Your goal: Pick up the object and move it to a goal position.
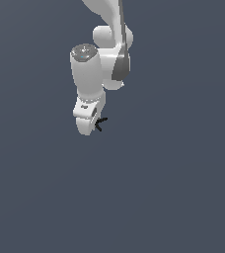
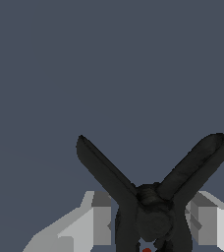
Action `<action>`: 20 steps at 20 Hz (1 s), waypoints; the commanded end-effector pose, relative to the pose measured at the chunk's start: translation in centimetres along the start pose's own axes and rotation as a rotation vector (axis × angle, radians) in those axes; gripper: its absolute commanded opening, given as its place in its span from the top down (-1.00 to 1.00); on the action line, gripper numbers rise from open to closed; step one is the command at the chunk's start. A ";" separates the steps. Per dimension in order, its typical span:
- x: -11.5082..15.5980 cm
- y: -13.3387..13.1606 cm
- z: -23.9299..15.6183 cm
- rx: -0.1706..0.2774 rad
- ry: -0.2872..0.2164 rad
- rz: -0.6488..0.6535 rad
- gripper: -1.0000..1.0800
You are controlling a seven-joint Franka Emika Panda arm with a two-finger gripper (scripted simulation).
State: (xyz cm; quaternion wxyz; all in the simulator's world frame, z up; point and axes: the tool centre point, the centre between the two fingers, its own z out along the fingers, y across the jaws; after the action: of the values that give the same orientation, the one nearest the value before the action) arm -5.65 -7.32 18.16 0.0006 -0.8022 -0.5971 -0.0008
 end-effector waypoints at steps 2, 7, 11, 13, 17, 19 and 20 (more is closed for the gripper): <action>-0.8 0.8 -3.7 0.001 0.001 -0.001 1.00; -1.9 2.1 -8.6 0.001 0.001 0.000 1.00; -2.7 2.9 -11.8 0.000 0.000 0.001 1.00; -3.0 3.3 -13.1 0.000 0.000 0.001 1.00; -3.5 3.9 -15.0 0.000 -0.001 0.002 1.00; -3.6 4.2 -15.7 0.000 -0.001 0.002 1.00; -3.7 4.3 -16.0 0.000 -0.002 0.002 1.00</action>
State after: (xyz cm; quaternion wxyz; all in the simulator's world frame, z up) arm -2.77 -11.96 33.63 -0.0001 -0.8029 -0.5961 -0.0005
